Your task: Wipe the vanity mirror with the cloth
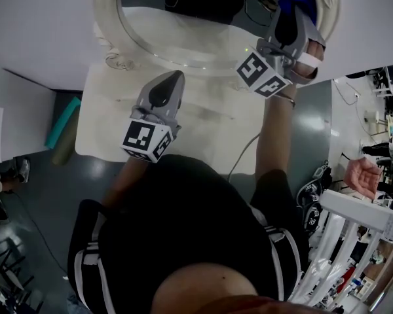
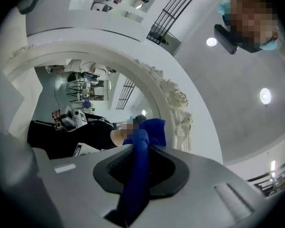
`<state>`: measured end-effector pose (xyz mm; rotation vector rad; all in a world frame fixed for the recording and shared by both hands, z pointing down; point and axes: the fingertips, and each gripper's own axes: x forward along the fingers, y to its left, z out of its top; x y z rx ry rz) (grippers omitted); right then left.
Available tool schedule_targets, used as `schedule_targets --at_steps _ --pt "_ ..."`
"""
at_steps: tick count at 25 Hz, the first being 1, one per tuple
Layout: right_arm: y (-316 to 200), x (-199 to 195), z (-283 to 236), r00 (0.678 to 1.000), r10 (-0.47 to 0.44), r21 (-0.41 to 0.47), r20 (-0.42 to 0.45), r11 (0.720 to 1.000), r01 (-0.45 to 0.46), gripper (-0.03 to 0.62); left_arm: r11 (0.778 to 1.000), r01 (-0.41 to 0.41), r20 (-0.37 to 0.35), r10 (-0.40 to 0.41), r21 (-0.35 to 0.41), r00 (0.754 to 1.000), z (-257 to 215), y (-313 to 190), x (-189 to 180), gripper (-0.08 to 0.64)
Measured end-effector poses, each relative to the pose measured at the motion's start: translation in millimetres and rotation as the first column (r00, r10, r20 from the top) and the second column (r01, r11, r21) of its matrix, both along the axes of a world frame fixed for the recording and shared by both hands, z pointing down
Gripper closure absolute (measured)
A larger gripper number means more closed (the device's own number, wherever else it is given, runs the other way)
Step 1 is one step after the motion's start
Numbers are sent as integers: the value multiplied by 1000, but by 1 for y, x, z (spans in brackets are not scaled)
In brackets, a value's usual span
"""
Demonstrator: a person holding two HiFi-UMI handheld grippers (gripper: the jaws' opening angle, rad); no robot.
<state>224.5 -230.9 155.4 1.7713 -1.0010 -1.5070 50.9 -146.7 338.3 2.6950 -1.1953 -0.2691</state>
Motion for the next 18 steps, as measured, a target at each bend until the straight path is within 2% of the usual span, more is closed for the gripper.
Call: schedule_targets --at_steps 7,18 --pt "-1 13 9 987 -74 -57 142 995 83 529 1000 -23 12 23 -14 1000 5 -4 11 549" --pt "8 42 61 971 -70 -115 230 989 98 529 997 -44 14 45 -56 999 12 7 16 549"
